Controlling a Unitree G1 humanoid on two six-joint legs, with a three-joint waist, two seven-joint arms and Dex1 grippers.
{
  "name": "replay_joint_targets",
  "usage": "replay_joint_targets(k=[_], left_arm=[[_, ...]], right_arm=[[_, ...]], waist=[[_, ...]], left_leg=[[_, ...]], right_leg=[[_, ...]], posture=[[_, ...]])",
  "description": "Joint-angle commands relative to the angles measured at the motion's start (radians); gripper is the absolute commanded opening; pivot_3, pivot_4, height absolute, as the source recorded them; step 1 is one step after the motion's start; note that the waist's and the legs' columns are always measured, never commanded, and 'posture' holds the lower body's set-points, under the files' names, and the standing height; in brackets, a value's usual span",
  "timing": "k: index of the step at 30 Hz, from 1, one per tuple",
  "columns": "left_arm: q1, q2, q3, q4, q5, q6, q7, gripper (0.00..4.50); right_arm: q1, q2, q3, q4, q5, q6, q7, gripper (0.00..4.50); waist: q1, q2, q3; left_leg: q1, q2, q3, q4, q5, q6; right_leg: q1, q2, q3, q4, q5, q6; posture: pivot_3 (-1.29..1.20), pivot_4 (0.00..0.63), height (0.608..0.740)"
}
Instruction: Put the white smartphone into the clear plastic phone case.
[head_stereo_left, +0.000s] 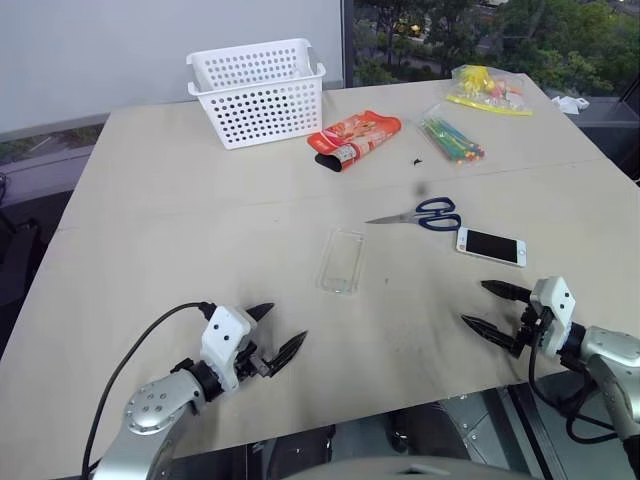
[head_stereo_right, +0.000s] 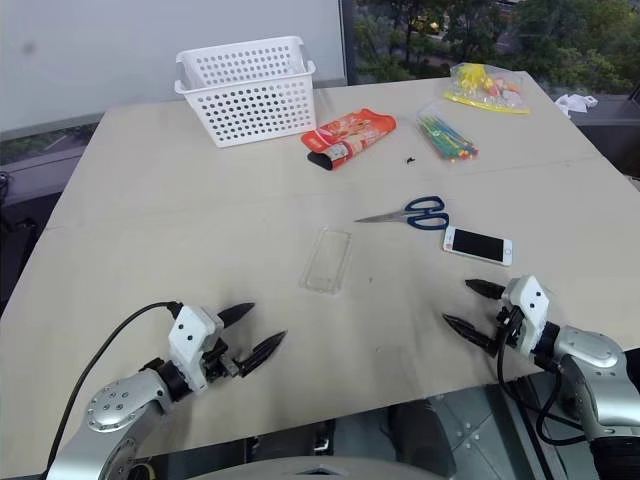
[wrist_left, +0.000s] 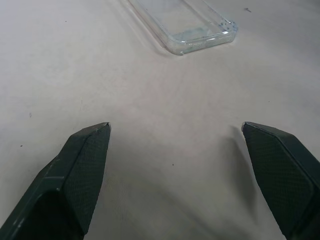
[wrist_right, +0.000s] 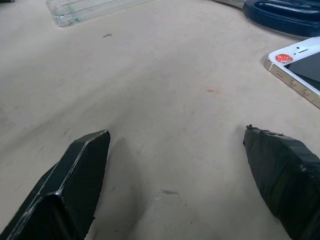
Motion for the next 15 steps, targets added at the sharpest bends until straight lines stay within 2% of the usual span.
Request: replay_joint_targets(k=[1,15], left_arm=[[0.000,0.008,0.009,-0.008,-0.011,0.000,-0.015,4.30],[0.003,0.007,0.022,-0.017,-0.034,0.001,-0.025,4.30]], right_arm=[[0.005,-0.010,-0.032,-0.013,0.013,-0.016,0.004,4.50],[-0.009,-0.009,-0.021,-0.022,0.007,-0.007,0.000,4.50]], waist=[[0.000,0.000,0.000],[0.001,0.000,0.000]], left_leg=[[0.000,0.000,0.000,0.000,0.000,0.000],[0.000,0.000,0.000,0.000,0.000,0.000]], right_leg=[[0.000,0.000,0.000,0.000,0.000,0.000],[0.000,0.000,0.000,0.000,0.000,0.000]], posture=[[0.00,0.150,0.740],[0.00,0.150,0.740]])
